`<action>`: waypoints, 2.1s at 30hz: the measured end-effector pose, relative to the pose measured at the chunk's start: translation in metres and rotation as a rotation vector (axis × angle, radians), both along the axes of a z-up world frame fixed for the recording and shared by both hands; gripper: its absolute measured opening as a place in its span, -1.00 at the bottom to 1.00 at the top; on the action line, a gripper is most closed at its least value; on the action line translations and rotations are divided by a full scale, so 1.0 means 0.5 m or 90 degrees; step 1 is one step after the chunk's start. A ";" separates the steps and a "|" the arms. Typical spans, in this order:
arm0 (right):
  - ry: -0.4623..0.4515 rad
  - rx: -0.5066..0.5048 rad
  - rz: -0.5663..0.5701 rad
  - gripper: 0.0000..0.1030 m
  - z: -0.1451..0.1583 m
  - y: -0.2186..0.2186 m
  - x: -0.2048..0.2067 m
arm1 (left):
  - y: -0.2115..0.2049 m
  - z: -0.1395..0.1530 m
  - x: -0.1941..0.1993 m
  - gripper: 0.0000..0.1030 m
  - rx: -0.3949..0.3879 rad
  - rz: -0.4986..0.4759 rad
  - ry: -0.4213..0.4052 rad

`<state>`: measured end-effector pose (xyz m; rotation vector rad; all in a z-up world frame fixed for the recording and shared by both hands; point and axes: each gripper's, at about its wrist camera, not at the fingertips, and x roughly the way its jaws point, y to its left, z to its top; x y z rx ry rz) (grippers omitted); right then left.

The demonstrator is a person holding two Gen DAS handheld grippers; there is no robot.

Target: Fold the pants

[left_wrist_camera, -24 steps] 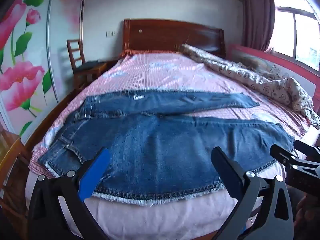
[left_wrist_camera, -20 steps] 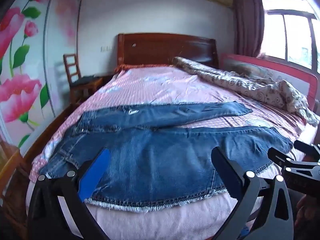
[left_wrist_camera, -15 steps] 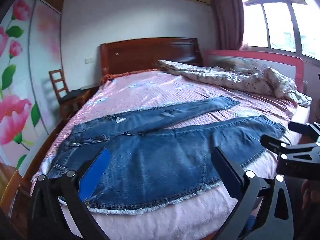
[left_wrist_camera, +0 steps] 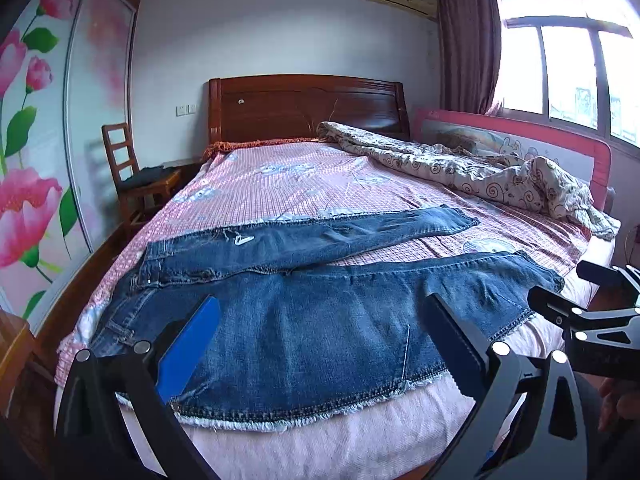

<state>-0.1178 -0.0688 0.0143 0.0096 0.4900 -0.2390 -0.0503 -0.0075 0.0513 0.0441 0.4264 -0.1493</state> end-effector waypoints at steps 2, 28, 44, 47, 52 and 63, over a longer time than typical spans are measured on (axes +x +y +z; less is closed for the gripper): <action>0.003 -0.001 -0.008 0.94 -0.002 -0.004 -0.003 | 0.004 -0.002 -0.006 0.96 -0.003 -0.001 0.010; -0.001 0.022 -0.007 0.94 -0.001 -0.019 -0.012 | -0.012 -0.013 -0.007 0.96 0.020 -0.028 0.021; 0.009 0.022 -0.002 0.94 0.000 -0.015 -0.013 | -0.032 -0.024 -0.009 0.96 0.050 -0.053 0.023; 0.011 0.024 -0.001 0.94 -0.004 -0.017 -0.011 | -0.032 -0.028 -0.009 0.96 0.048 -0.054 0.028; 0.013 0.025 -0.002 0.94 -0.006 -0.017 -0.010 | -0.032 -0.032 -0.006 0.96 0.050 -0.052 0.034; 0.013 0.026 -0.001 0.94 -0.009 -0.015 -0.011 | -0.025 -0.037 -0.003 0.96 0.035 -0.040 0.043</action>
